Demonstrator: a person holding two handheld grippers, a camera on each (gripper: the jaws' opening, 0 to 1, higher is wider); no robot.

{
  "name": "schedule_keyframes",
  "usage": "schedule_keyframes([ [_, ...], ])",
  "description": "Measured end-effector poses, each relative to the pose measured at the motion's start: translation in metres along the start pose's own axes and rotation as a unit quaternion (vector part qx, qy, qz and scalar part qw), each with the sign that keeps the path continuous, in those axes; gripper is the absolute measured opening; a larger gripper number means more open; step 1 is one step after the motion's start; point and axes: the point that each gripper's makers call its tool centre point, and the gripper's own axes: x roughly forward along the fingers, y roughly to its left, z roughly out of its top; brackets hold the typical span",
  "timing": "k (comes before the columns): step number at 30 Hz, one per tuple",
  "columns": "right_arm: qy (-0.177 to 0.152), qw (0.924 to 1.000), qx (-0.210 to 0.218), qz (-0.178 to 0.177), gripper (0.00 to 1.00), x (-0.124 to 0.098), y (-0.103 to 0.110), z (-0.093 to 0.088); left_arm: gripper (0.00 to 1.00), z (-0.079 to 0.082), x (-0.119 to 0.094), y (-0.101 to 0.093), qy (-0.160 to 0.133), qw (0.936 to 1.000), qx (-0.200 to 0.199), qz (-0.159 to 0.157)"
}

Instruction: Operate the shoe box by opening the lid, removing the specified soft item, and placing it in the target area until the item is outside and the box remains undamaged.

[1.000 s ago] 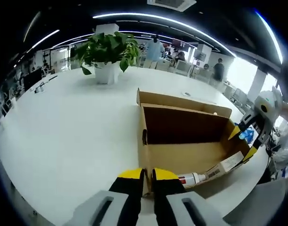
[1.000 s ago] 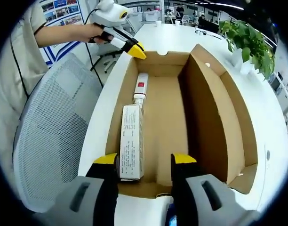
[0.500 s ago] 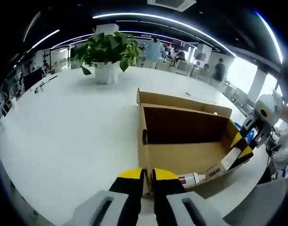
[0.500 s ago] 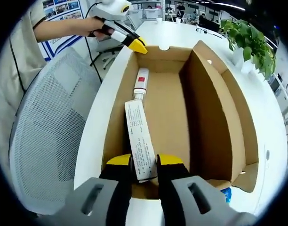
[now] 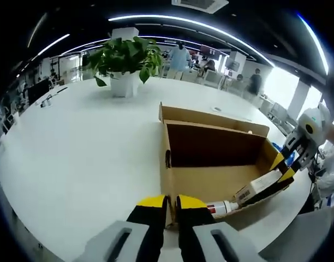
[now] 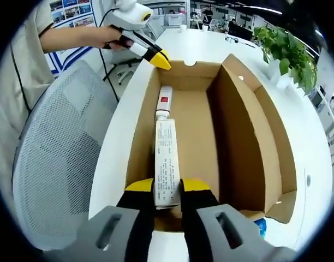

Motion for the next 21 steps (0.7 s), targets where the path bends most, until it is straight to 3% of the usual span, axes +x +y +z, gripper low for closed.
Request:
schedule_keyframes([
  [21,-0.03,0.9991,-0.02,-0.023,0.14,-0.035,0.003,0.03,0.06,0.0,0.0,0.0,0.001,1.0,-0.003,0.004],
])
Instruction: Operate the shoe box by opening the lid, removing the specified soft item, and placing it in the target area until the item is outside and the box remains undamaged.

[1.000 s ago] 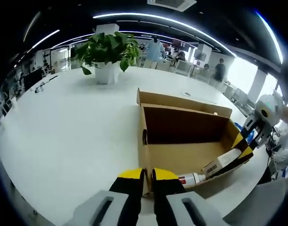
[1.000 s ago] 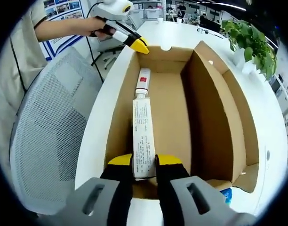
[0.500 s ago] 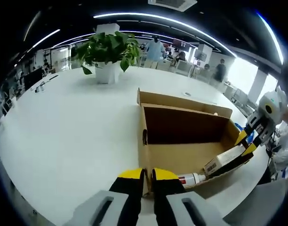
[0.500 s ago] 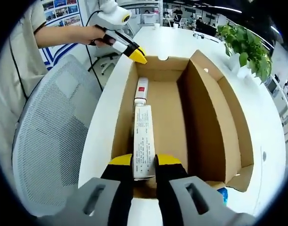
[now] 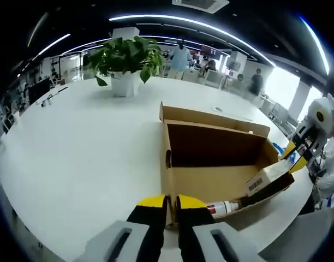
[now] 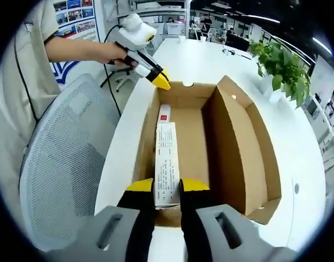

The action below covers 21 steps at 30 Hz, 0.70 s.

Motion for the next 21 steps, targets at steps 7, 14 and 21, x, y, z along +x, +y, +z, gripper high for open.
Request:
schedule_keyframes([
  [7,-0.011,0.9998,-0.014,-0.012,0.14,-0.02,-0.004,0.014,0.06,0.0,0.0,0.0,0.003,1.0,0.0,0.002],
  [14,-0.03,0.9992,-0.01,-0.023,0.14,-0.041,-0.01,0.023,0.06,0.001,0.0,0.0,0.006,0.9999,0.003,0.01],
  [21,-0.044,0.9983,-0.006,-0.037,0.14,-0.068,-0.016,0.026,0.06,0.001,0.0,0.001,0.007,0.9999,0.006,0.014],
])
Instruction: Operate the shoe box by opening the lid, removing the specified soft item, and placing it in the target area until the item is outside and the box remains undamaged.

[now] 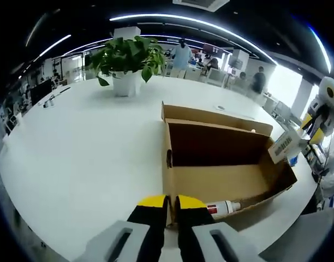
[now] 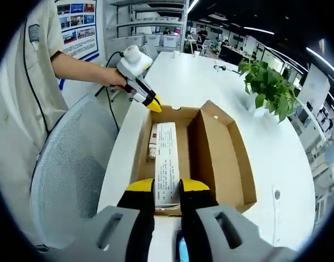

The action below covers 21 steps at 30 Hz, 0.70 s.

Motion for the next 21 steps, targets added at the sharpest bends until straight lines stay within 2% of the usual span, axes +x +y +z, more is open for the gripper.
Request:
schedule_keyframes([
  [10,0.002,0.9997,-0.003,-0.022,0.14,-0.039,-0.013,-0.007,0.06,0.0,0.0,-0.001,0.004,1.0,0.002,0.0],
  [21,0.016,0.9987,0.0,-0.049,0.14,-0.076,-0.03,-0.027,0.06,-0.001,0.0,-0.001,0.008,1.0,0.004,0.002],
])
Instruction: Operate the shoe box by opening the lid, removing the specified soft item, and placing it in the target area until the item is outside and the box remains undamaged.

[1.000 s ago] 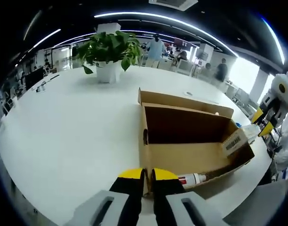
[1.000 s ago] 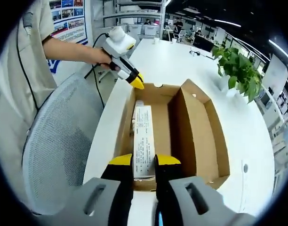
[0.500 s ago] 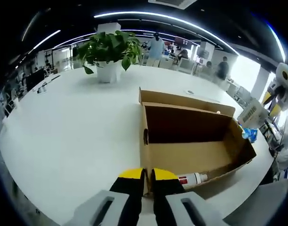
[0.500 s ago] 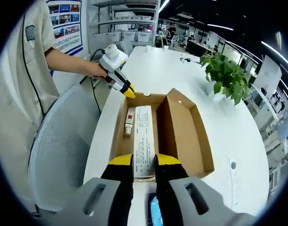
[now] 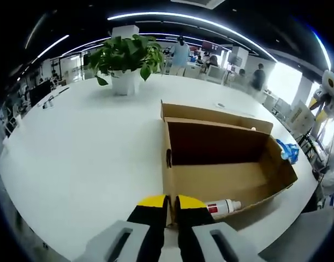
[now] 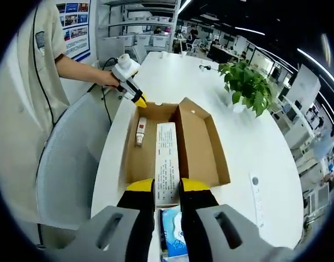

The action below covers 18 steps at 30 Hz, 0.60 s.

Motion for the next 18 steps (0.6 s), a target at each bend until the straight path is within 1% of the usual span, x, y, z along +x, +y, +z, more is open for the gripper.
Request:
schedule_keyframes([
  [7,0.009,0.9998,0.004,-0.017,0.14,-0.018,-0.014,-0.018,0.06,0.0,0.0,0.0,0.003,1.0,-0.001,0.0],
  [8,0.01,0.9998,0.004,-0.018,0.14,-0.018,-0.015,-0.019,0.06,0.0,0.0,0.0,0.003,1.0,-0.001,0.0],
  [11,0.021,0.9994,0.006,-0.025,0.14,-0.024,-0.022,-0.032,0.06,0.0,0.0,0.0,0.003,1.0,-0.001,-0.001],
  [14,0.025,0.9992,0.008,-0.029,0.14,-0.027,-0.026,-0.041,0.06,0.0,0.0,0.0,0.003,1.0,-0.004,-0.002],
  [18,0.031,0.9988,0.01,-0.035,0.14,-0.032,-0.033,-0.052,0.06,0.0,0.001,0.0,0.007,1.0,0.0,0.0],
])
